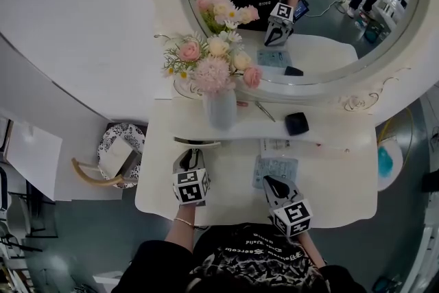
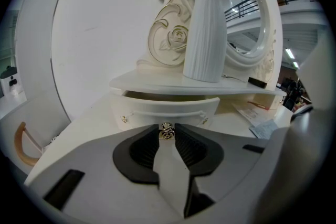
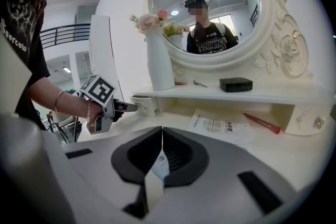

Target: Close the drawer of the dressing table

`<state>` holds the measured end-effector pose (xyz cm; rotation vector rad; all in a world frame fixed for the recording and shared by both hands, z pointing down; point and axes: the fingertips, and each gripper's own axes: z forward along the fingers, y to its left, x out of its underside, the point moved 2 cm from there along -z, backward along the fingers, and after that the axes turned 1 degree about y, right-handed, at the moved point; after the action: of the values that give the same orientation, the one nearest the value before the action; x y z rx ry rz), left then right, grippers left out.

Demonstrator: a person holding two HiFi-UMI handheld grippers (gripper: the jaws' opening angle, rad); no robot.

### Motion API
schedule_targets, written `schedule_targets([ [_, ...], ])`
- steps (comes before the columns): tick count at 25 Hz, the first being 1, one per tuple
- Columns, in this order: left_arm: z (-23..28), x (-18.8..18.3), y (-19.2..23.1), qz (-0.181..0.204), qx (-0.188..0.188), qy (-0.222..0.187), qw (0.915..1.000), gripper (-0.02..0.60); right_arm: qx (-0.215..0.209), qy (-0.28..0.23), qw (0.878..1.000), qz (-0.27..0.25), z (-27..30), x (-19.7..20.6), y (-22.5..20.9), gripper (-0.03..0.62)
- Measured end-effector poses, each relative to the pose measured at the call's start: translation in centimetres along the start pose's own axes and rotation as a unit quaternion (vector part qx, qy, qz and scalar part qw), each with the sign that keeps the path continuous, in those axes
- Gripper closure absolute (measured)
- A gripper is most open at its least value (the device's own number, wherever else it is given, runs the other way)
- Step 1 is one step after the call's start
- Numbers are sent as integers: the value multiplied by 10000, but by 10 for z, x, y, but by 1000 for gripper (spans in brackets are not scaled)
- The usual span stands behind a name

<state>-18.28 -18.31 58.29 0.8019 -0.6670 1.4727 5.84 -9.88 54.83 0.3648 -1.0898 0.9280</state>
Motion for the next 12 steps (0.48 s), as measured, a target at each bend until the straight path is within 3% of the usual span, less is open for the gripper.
schedule_targets([
  [12, 1, -2, 0, 13, -1, -9, 10000, 482, 12, 26, 10000, 3, 0, 1, -1, 580],
])
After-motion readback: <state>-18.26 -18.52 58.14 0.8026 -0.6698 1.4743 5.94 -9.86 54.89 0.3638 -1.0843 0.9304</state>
